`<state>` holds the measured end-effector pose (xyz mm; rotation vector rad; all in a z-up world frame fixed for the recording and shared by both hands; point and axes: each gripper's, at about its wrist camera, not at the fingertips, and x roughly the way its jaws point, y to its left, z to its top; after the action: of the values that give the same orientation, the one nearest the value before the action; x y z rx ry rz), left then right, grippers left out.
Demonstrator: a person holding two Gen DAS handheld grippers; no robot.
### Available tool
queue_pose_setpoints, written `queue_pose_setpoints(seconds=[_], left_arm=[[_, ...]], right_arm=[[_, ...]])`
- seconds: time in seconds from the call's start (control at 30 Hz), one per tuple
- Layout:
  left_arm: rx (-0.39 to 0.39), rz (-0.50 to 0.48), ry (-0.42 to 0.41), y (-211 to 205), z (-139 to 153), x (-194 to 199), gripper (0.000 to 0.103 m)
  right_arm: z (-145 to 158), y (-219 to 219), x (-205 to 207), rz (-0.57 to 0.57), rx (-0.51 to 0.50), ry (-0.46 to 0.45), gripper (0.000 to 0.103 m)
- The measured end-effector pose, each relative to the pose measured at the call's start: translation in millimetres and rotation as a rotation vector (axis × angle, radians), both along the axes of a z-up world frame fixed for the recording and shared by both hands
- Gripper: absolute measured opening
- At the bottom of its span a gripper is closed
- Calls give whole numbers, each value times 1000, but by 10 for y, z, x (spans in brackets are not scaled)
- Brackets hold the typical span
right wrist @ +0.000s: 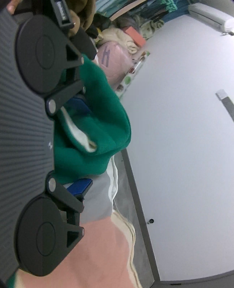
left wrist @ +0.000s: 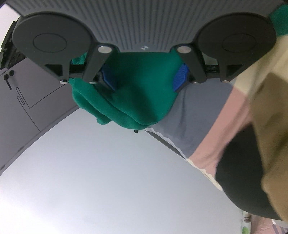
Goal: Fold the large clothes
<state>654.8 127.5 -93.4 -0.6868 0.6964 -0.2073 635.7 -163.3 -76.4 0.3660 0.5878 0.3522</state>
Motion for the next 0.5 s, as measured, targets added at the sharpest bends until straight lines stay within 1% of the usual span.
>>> queue_pose_setpoints(seconds=[0.03,0.07,0.1,0.13,0.17,0.2,0.23,0.3,0.33,0.43,0.5], left_arm=[[-2,-10,5,-11,-5,37,72],[5,-17,14,-32,-2,87,72],[22,-20,7,-59,15,95,52],[49,-38,-20,-100,54,67,24],[104,-55,-24,-162,107,61,18],[149,-63,-15,-216,148,51,9],[166,-69,-12,-244,182,34,5],[183,-65,-42,-270,315,-78,3],[186,-66,-66,-270,414,-157,2],[214,-57,-100,-245,687,-390,0],[232,-52,-134,-227,896,-599,0]], right_arm=[[-7,17,32,14,8,2,81],[-3,41,47,25,21,0,75],[4,57,60,31,25,1,62],[15,80,72,37,16,9,55],[34,100,86,37,-12,16,39],[66,126,57,39,-43,5,31],[109,146,21,48,-60,-8,28],[211,167,-80,63,-89,-35,25],[269,166,-129,68,-104,-50,25],[492,154,-418,92,-156,-130,25],[651,110,-627,103,-160,-179,25]])
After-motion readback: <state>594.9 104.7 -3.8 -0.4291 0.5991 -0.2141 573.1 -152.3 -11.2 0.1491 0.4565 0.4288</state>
